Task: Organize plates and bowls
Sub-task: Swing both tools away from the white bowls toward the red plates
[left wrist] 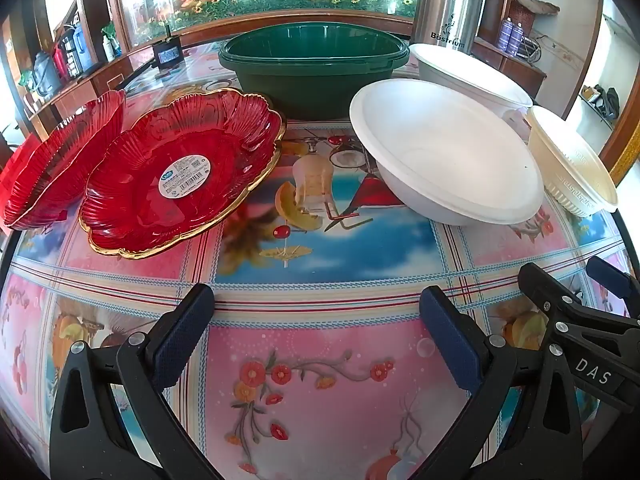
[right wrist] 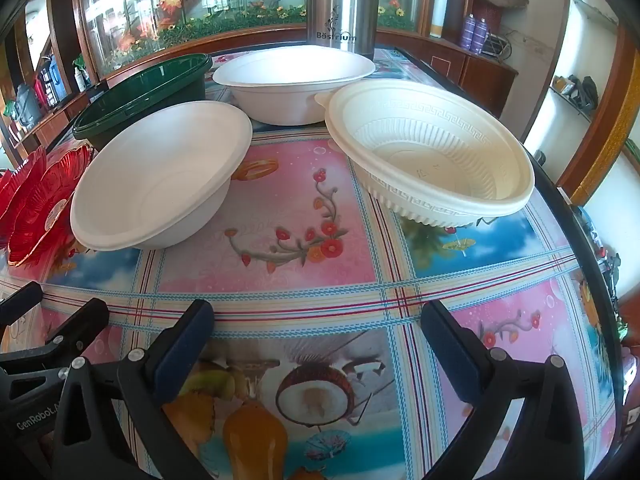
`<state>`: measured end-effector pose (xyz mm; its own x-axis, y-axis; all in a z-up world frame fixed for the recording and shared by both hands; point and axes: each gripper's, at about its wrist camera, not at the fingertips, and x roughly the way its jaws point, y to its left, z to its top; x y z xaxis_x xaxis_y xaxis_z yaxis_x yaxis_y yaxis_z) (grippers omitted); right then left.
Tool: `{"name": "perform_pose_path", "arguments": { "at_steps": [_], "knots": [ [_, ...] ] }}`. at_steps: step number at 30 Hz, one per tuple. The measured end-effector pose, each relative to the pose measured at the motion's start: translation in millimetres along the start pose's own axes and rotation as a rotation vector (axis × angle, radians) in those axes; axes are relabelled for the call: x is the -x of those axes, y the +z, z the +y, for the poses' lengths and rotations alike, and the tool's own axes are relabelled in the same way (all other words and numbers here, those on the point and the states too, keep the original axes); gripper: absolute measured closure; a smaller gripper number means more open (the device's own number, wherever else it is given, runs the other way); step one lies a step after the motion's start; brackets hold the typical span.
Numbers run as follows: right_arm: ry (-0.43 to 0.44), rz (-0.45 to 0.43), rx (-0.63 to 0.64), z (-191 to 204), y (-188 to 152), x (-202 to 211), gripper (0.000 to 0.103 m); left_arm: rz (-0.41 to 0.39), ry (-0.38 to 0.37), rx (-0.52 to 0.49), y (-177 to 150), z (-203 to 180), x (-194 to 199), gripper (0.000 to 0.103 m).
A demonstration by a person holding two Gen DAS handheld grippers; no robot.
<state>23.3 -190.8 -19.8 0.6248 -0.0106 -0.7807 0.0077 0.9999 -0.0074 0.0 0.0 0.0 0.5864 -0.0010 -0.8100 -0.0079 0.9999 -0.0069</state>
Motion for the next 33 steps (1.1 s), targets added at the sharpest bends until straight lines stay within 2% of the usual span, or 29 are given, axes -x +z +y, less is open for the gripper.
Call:
{"name": "perform_pose_path", "arguments": {
  "at_steps": [24, 33],
  "knots": [
    [0.000, 0.001, 0.001, 1, 1, -3, 0.000, 0.003, -0.003, -0.005, 0, 0, 0, 0.000],
    [0.046, 0.063, 0.054, 0, -5, 4, 0.000, 0.033, -0.047, -0.066, -11, 0, 12, 0.000]
  ]
}}
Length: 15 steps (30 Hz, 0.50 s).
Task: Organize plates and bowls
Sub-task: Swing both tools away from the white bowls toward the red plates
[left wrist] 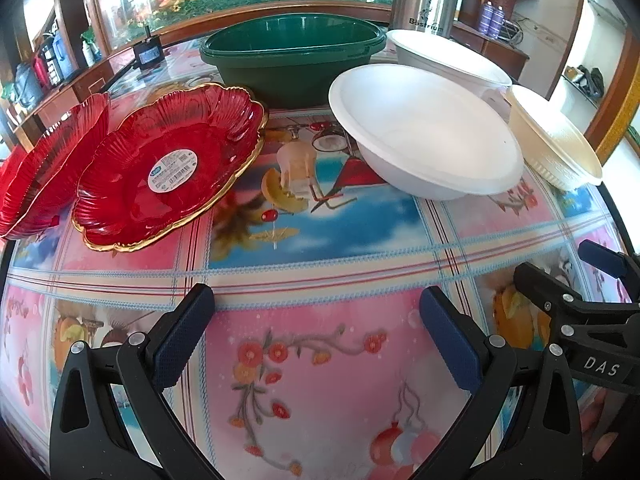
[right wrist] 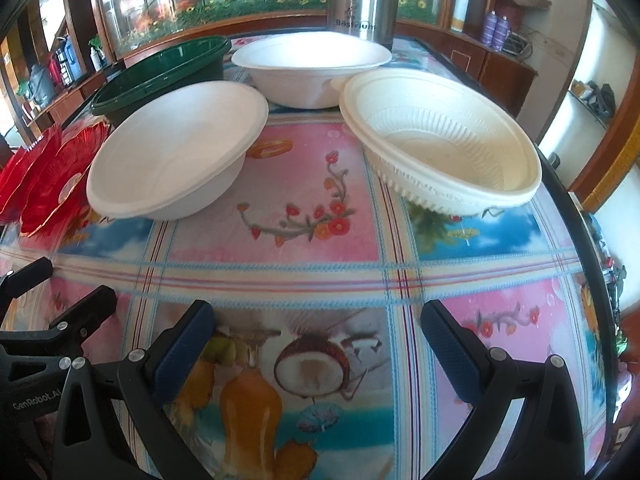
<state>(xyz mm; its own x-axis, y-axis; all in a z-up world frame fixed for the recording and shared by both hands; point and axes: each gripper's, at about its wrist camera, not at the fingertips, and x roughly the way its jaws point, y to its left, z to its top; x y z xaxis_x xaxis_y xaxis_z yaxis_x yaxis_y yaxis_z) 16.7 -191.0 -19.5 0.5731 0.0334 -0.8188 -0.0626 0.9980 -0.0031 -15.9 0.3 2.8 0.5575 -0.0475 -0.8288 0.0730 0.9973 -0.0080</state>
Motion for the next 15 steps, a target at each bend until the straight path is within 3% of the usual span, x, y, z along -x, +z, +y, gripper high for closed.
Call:
{"name": "perform_pose_path", "arguments": {
  "at_steps": [6, 10, 15],
  "knots": [
    [0.009, 0.018, 0.020, 6, -7, 4, 0.000, 0.011, -0.005, -0.016, -5, 2, 3, 0.000],
    [0.070, -0.019, 0.031, 11, -16, 19, 0.000, 0.048, 0.022, 0.027, -8, 12, 7, 0.000],
    [0.046, -0.086, 0.092, 23, -19, 44, 0.000, -0.018, 0.010, 0.040, -20, 26, 34, 0.000]
  ]
}}
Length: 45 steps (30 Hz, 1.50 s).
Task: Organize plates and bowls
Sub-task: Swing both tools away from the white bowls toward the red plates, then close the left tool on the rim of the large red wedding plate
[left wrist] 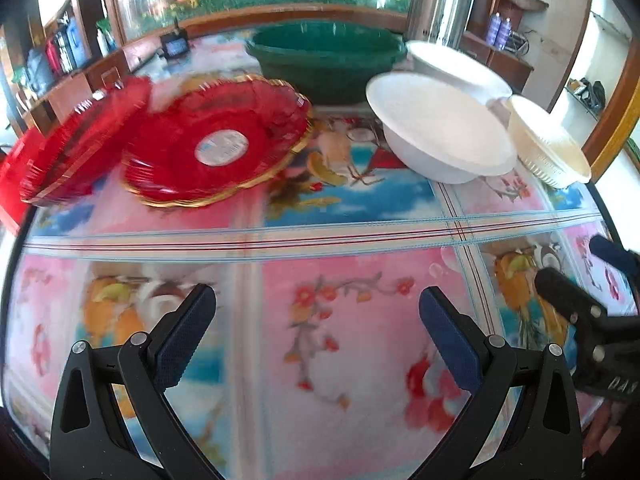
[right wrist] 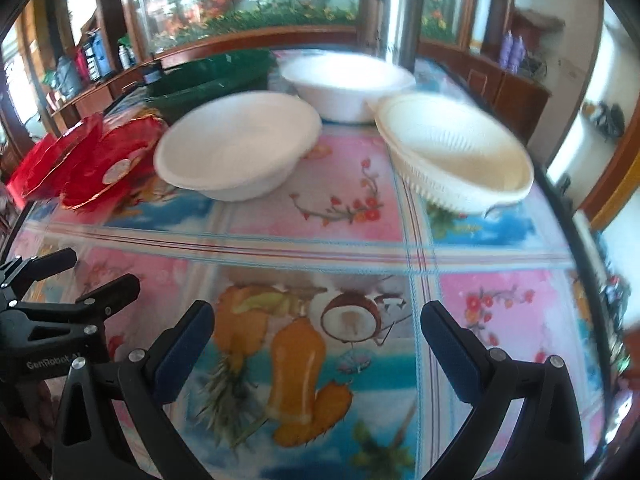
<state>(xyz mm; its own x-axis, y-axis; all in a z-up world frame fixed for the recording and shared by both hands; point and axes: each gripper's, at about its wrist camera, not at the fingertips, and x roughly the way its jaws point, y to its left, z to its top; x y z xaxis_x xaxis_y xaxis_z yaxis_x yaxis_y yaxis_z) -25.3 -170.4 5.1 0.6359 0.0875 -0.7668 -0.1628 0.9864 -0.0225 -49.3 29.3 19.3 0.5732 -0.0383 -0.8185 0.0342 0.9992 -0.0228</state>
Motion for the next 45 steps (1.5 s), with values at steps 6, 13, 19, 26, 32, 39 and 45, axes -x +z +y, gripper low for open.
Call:
{"name": "perform_pose_path", "arguments": {
  "at_steps": [6, 13, 19, 26, 32, 39, 45],
  "knots": [
    [0.117, -0.060, 0.031, 23, 19, 18, 0.000, -0.090, 0.032, 0.051, -2, 42, 39, 0.000],
    [0.252, -0.116, 0.181, 93, 60, 22, 0.000, -0.103, 0.104, 0.146, 13, 114, 51, 0.000],
    [0.354, -0.145, 0.201, 133, 86, 10, 0.000, -0.159, 0.133, 0.207, 21, 162, 56, 0.000],
    [0.366, -0.132, 0.243, 166, 115, -14, 0.001, -0.148, 0.146, 0.211, 33, 198, 44, 0.000],
    [0.366, -0.120, 0.301, 190, 135, -28, 0.001, -0.153, 0.215, 0.236, 46, 229, 33, 0.000],
    [0.385, -0.093, 0.351, 218, 155, -49, 0.002, -0.167, 0.237, 0.255, 59, 262, 27, 0.000],
    [0.436, -0.054, 0.350, 231, 174, -63, 0.005, -0.121, 0.199, 0.326, 67, 289, 12, 0.000]
  ]
}}
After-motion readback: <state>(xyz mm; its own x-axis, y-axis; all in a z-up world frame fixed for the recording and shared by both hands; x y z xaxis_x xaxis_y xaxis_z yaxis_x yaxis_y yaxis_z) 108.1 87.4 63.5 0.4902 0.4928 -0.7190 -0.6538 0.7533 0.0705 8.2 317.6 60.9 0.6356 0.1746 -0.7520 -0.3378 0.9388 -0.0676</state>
